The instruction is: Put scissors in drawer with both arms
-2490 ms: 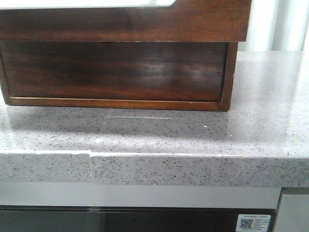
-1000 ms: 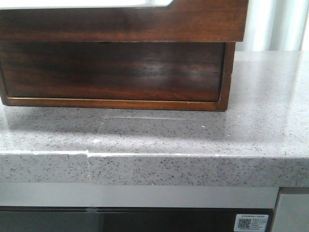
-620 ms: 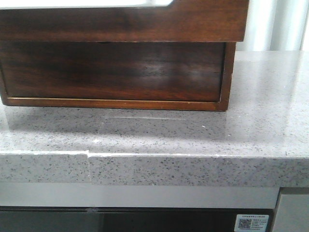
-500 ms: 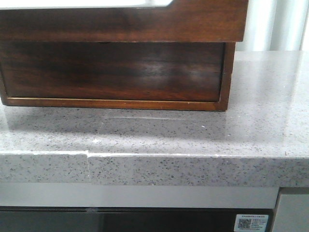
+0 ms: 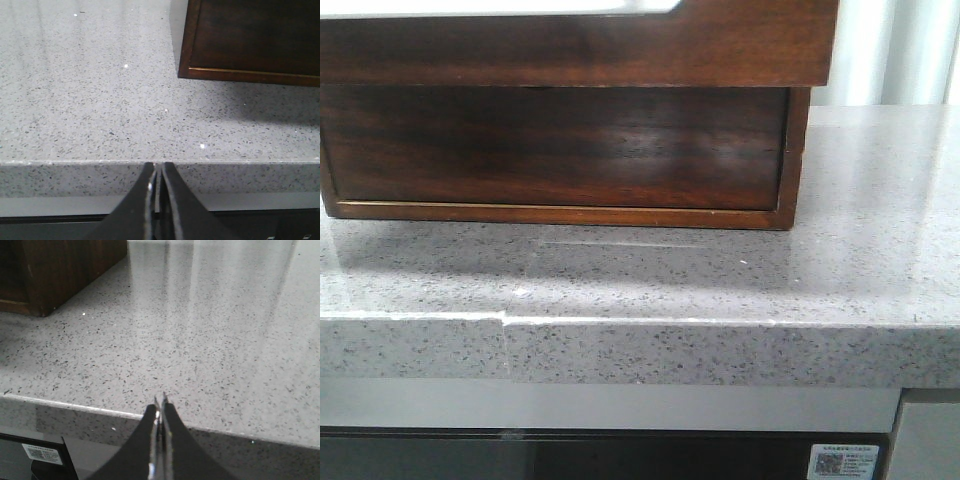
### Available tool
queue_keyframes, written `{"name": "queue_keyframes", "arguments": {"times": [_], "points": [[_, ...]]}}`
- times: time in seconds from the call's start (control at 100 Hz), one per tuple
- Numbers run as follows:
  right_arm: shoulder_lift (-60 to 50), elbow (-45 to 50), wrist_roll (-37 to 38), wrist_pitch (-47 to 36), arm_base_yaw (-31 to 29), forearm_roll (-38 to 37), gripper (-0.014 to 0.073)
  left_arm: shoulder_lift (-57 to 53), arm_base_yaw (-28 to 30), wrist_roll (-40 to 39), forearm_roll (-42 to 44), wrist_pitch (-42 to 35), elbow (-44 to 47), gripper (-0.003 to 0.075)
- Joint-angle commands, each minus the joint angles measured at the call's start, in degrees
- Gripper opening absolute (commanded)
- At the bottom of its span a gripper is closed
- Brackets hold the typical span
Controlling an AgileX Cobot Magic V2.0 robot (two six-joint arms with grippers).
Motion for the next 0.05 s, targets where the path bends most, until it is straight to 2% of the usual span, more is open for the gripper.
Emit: {"name": "queue_keyframes", "arguments": {"times": [0.0, 0.04], "points": [[-1.14, 0.44, -0.13, -1.23, -0.4, -0.19, -0.0036, -1.76, 0.12, -0.57, -0.96, -1.18, 1.24, -0.0018], [-1.14, 0.44, -0.13, -1.23, -0.4, -0.19, -0.0036, -1.76, 0.12, -0.57, -0.96, -1.18, 1.24, -0.0019]]}}
